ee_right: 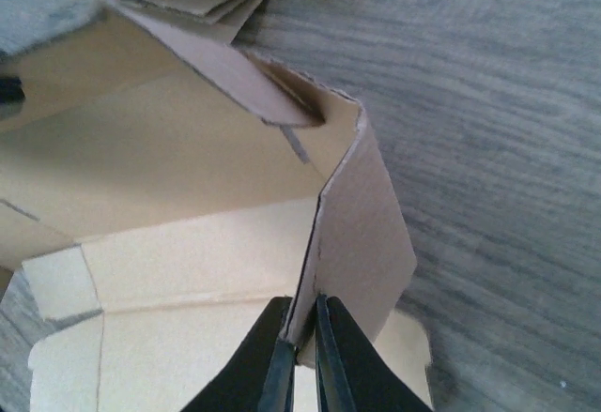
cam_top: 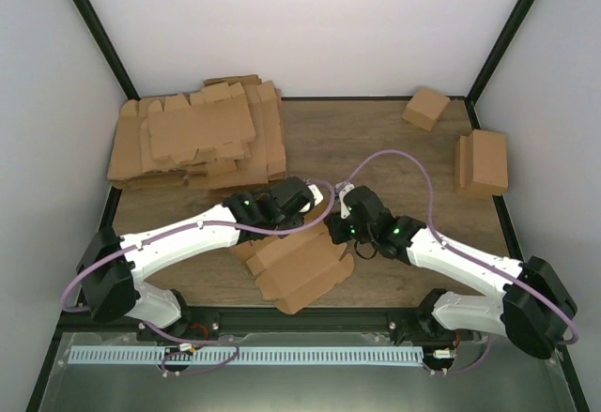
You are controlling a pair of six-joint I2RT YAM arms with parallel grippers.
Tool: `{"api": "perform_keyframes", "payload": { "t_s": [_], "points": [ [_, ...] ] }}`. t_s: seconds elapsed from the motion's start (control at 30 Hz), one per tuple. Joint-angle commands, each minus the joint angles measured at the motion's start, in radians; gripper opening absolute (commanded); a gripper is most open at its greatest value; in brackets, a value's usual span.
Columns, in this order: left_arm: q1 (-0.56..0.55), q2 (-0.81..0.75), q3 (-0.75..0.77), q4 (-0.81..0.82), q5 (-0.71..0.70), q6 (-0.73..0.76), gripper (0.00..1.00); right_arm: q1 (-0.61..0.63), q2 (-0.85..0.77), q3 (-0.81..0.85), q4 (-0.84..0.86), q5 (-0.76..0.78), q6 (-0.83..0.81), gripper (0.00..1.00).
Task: Fold the paper box
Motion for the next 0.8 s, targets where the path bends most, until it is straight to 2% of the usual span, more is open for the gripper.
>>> {"api": "perform_keyframes", "payload": {
  "t_s": [0.0,0.23,0.3,0.4,0.6,0.77],
  "points": [
    [-0.016,-0.027,0.000,0.045,-0.033,-0.063,0.04,0.005,-0.028,-0.017,0.029,-0.065,0.063,0.08],
    [-0.066,-0.023,0.004,0.035,-0.083,-0.059,0.04,0.005,-0.051,-0.015,-0.012,-0.138,0.091,0.14],
    [-0.077,-0.019,0.006,0.029,-0.101,-0.059,0.04,0.005,-0.078,-0.029,-0.006,-0.136,0.092,0.24],
    [-0.085,-0.011,0.001,0.023,-0.106,-0.050,0.04,-0.006,-0.105,-0.055,0.011,-0.139,0.117,0.47],
    [-0.113,0.039,-0.001,-0.012,-0.134,-0.041,0.05,-0.181,-0.111,-0.094,0.047,-0.352,0.177,0.49],
    [-0.120,0.067,0.003,-0.030,-0.162,-0.073,0.05,-0.192,-0.094,-0.108,0.032,-0.378,0.191,0.55]
  ]
}}
